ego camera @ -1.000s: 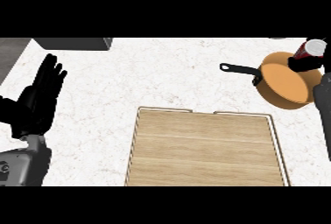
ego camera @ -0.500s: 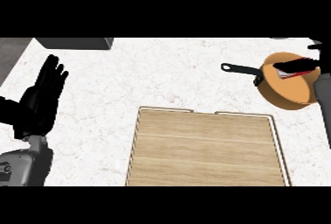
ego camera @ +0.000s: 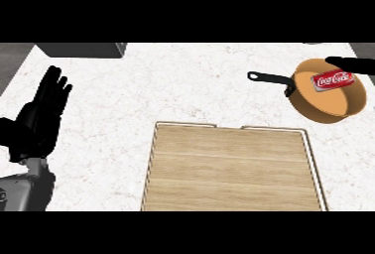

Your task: Pick the can from the tray and place it in the pot

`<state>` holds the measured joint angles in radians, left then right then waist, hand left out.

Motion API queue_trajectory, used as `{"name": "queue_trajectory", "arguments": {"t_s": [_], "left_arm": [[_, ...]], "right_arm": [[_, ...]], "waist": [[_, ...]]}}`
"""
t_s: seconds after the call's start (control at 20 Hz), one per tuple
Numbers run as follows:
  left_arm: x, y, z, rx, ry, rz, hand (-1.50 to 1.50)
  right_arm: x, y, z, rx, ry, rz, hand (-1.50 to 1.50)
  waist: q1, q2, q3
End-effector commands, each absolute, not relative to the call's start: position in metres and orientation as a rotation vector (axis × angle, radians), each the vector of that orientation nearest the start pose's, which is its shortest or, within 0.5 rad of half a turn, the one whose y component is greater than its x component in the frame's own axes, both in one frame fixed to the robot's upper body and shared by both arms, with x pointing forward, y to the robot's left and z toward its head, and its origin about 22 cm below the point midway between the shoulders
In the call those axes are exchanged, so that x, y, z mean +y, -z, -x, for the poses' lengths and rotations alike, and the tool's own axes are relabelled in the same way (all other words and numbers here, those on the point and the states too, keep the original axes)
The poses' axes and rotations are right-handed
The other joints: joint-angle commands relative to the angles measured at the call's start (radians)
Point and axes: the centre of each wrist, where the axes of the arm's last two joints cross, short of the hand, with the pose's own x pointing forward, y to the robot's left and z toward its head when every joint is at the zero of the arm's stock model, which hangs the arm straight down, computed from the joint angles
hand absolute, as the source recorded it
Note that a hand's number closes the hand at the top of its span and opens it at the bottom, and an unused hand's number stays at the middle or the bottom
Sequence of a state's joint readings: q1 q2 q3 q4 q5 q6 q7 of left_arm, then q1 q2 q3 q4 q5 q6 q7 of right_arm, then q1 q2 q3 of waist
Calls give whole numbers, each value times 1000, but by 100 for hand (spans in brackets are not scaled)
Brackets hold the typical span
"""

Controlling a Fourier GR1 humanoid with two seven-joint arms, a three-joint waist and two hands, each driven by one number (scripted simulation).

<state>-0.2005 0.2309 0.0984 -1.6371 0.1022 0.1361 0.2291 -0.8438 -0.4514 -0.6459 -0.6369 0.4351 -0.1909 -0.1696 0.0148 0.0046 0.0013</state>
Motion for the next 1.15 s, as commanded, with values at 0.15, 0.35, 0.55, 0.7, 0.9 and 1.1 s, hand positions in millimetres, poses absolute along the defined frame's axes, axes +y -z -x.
{"name": "queue_trajectory", "arguments": {"t_s": [0.15,0.35,0.55,0.7,0.9,1.1], "left_arm": [[293,-77,-287,-1607,-84,-197,0],[293,-83,-285,-1625,-74,-184,0],[283,-88,-277,-1610,-60,-220,0],[271,-72,-270,-1607,-60,-206,0],[289,-77,-292,-1593,-59,-185,0],[274,-84,-276,-1624,-62,-201,0]], "right_arm": [[-463,-135,-369,-1656,225,720,-150],[-497,-147,-342,-1662,211,718,-150],[-526,-149,-317,-1659,191,692,-150],[-528,-126,-300,-1666,192,675,-150],[-544,-130,-285,-1635,141,676,-150],[-560,-129,-269,-1647,152,687,-150]], "waist": [[-14,-3,-1],[-16,-5,-1],[-11,-5,-1],[-16,-6,-1],[-18,-4,-1],[-11,-4,-1]]}}
